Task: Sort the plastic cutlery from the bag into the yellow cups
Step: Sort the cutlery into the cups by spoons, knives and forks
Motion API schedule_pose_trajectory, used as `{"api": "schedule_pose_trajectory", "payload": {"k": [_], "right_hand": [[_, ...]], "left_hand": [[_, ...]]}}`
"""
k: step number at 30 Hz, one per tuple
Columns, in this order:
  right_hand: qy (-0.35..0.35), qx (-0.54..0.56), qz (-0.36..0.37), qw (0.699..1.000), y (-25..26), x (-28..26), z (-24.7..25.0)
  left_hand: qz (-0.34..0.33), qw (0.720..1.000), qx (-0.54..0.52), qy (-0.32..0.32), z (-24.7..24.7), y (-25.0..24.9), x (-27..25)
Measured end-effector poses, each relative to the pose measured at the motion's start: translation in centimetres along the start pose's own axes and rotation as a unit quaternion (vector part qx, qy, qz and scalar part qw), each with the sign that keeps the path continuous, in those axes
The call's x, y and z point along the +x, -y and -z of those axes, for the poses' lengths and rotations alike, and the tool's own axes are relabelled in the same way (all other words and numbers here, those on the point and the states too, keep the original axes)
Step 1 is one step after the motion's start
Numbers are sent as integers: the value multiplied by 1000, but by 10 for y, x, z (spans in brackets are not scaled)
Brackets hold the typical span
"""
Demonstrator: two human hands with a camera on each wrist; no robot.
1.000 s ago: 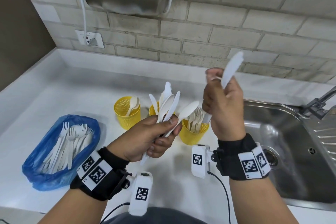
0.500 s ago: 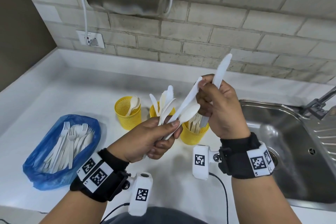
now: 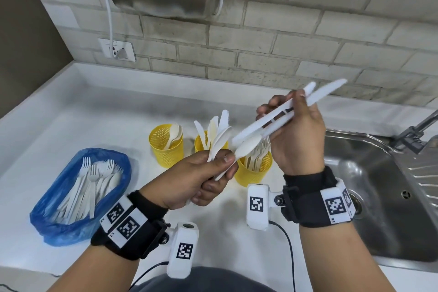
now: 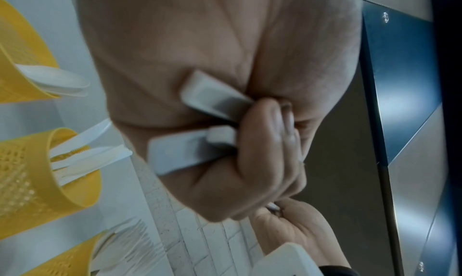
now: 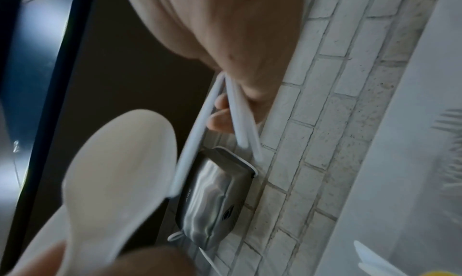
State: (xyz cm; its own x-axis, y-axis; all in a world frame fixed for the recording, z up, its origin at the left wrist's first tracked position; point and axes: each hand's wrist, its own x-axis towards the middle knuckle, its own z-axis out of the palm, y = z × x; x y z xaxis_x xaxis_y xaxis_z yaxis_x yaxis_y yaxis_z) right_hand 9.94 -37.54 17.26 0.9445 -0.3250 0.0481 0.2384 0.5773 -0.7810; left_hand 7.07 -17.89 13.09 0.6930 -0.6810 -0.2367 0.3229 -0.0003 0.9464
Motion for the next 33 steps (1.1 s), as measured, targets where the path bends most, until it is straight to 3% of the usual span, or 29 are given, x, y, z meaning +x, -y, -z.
{"api": "schedule_pose_trajectory", "payload": {"k": [3, 6, 9, 12, 16, 19, 24, 29, 31, 33], "right_hand": [[-75, -13, 102, 992, 8, 3, 2], [-56, -78, 175, 980, 12, 4, 2], [58, -196, 146, 968, 14, 1, 0], [190, -347, 102, 913, 15, -3, -2], [301, -389, 26, 871, 12, -3, -3], [316, -364, 1, 876, 11, 0, -3], [281, -345, 48, 894, 2, -2, -4], [192, -226, 34, 955, -2, -4, -7], [200, -227, 14, 953, 0, -3, -5], [244, -275, -6, 930, 1, -4, -3]], "left_hand": [[0, 1000, -8, 2, 0, 0, 0], [-2, 1000, -13, 8, -1, -1, 0], [-1, 1000, -9, 10, -1, -1, 1], [4, 1000, -10, 11, -1, -1, 1], [16, 1000, -3, 16, -1, -2, 0], [20, 999, 16, 22, -2, -3, -2], [13, 1000, 9, 14, -1, -5, -2], [16, 1000, 0, 6, 2, -4, -2], [18, 1000, 5, 13, 1, -3, -3], [18, 1000, 17, 20, 1, -3, -2]]}}
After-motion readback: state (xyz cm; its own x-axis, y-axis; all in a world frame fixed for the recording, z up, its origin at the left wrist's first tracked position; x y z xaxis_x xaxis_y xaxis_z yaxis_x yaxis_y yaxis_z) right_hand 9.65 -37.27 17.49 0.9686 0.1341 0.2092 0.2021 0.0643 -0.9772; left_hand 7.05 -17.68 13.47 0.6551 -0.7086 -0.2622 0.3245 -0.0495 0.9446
